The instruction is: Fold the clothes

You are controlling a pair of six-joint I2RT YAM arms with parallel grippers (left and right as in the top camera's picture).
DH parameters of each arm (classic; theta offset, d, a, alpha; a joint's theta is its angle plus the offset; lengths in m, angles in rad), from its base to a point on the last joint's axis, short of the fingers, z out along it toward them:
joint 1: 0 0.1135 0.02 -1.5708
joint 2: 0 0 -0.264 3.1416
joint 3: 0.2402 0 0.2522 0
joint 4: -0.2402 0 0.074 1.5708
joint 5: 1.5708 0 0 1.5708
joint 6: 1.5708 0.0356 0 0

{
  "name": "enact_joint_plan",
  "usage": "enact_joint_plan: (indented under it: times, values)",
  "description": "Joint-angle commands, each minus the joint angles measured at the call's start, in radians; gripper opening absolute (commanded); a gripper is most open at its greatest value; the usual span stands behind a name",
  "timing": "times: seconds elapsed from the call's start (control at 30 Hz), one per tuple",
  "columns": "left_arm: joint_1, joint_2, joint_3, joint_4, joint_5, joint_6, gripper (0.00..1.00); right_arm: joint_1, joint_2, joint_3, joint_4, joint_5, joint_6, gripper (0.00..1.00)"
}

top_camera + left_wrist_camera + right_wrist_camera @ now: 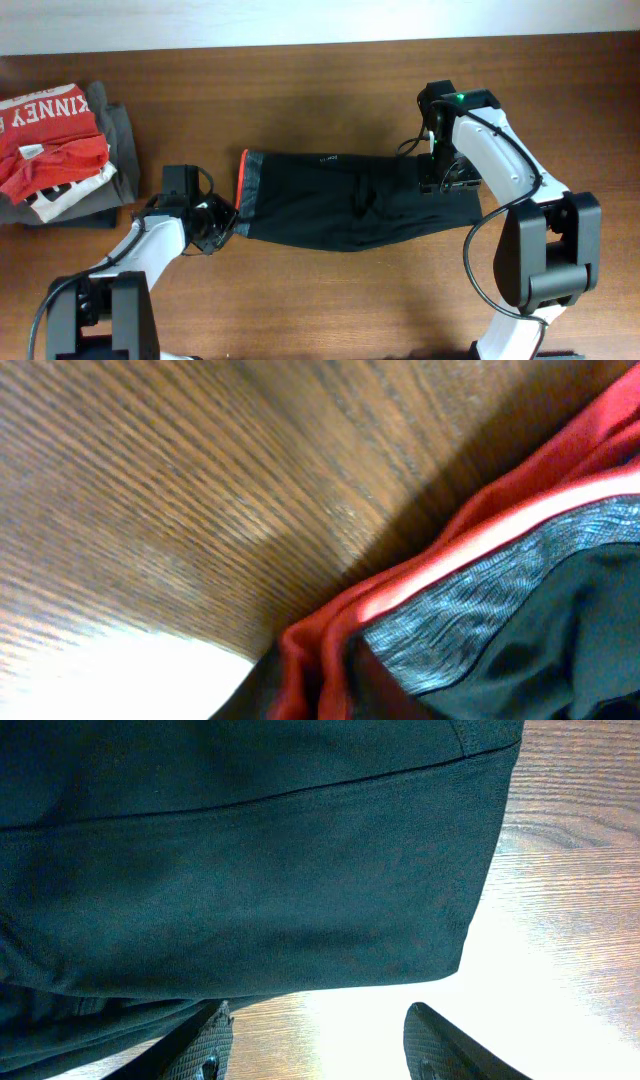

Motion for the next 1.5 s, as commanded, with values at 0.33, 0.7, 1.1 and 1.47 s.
enact_joint_plan:
  times: [0.33,0.7,1.1,1.47]
  values:
    - [0.262,-0.177,0.018,-0.004,-0.077,0.318,0.0,-0.095,-0.084,0.017,-0.008,0.014,0.001,0.58]
    - [0.287,-0.27,0.237,-0.151,0.022,0.527,0.0,-0.172,-0.14,0.018,-0.019,-0.04,-0.003,0.58]
    - [-0.235,-0.27,0.327,-0.148,0.063,0.547,0.01,-0.171,-0.14,0.018,-0.034,-0.053,-0.003,0.59]
    - [-0.55,-0.27,0.328,-0.142,-0.048,0.535,0.02,-0.171,-0.14,0.018,-0.044,-0.062,-0.003,0.59]
